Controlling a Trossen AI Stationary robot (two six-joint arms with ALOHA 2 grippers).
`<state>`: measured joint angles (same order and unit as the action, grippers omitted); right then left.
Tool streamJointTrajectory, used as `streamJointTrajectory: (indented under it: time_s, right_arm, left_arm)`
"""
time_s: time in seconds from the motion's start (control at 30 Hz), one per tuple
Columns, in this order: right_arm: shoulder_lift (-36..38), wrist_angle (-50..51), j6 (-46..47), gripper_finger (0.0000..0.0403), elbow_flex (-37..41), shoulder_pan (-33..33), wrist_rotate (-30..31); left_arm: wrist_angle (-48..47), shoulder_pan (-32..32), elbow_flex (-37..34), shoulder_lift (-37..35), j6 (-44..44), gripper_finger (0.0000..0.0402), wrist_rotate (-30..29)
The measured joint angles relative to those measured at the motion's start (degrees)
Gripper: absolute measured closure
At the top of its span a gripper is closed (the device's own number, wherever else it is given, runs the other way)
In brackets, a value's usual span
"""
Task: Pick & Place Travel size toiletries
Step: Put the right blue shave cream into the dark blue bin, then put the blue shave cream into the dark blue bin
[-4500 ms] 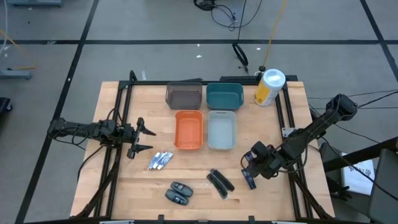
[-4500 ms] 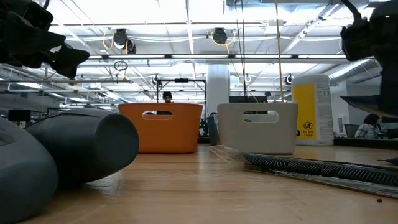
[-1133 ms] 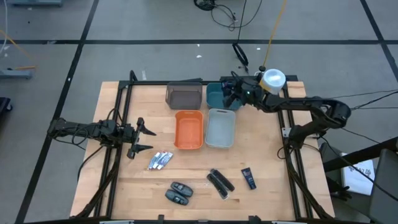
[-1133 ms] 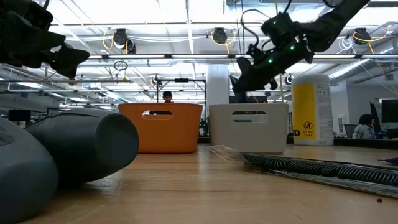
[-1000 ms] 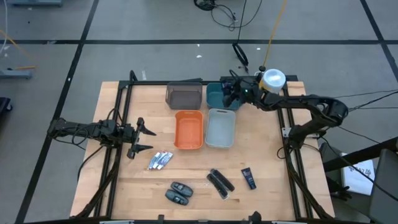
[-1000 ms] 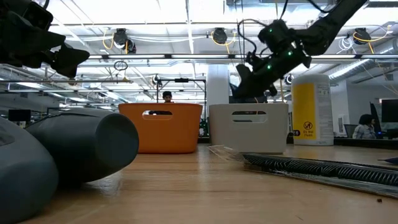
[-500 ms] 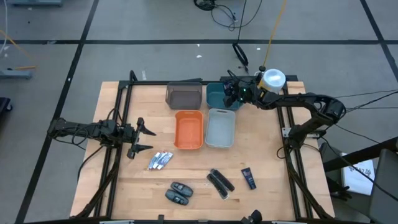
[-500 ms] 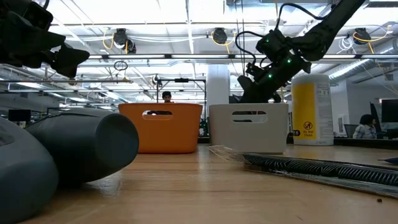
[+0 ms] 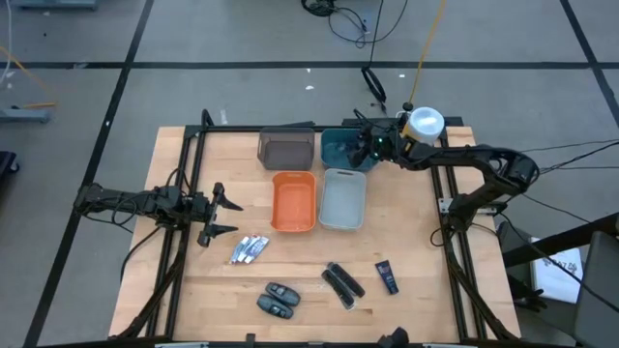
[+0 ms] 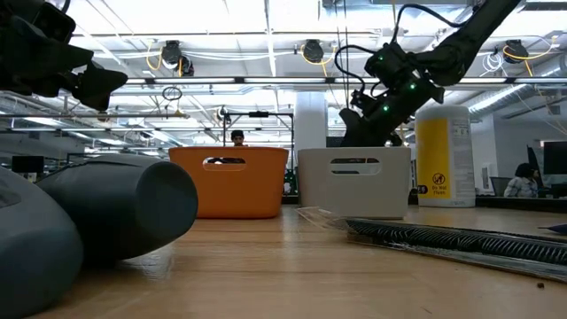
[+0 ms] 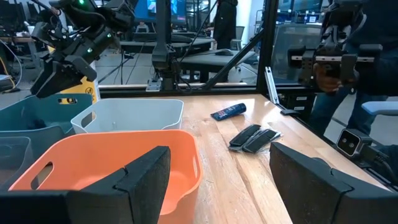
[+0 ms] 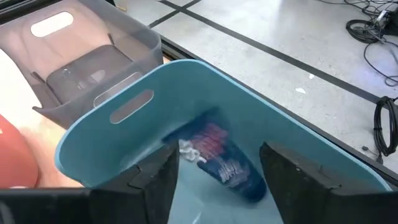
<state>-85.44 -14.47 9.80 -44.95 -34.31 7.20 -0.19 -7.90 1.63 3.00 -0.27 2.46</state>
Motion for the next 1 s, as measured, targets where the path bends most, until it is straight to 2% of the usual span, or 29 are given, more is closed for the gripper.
streamJointTrajectory:
  time_s: [0.23,0.5,0.67,0.8,1.0]
  right_arm:
    - [4.78,0.89,-0.67,0.0168,0.00,4.09,-1.51]
    - [16.90,12.61,-0.18,0.0173,0.00,14.97,-1.09]
    - [24.07,27.79,3.16,0.0177,-1.78,26.49,7.89]
    - [25.65,40.93,11.38,0.0177,-6.50,36.63,13.63]
    - [20.12,62.93,31.10,0.0180,-16.27,49.45,13.01]
  left_arm:
    - [0.00,0.00,0.00,0.00,0.00,0.0128,-0.02]
    - [0.02,0.00,0.00,0.00,0.00,0.0128,0.00]
    - [-0.02,0.00,0.00,0.00,0.00,0.0128,0.00]
    - [0.00,0.00,0.00,-0.02,0.00,0.0128,0.00]
    - [0.00,0.00,0.00,-0.01,0.00,0.0128,-0.01]
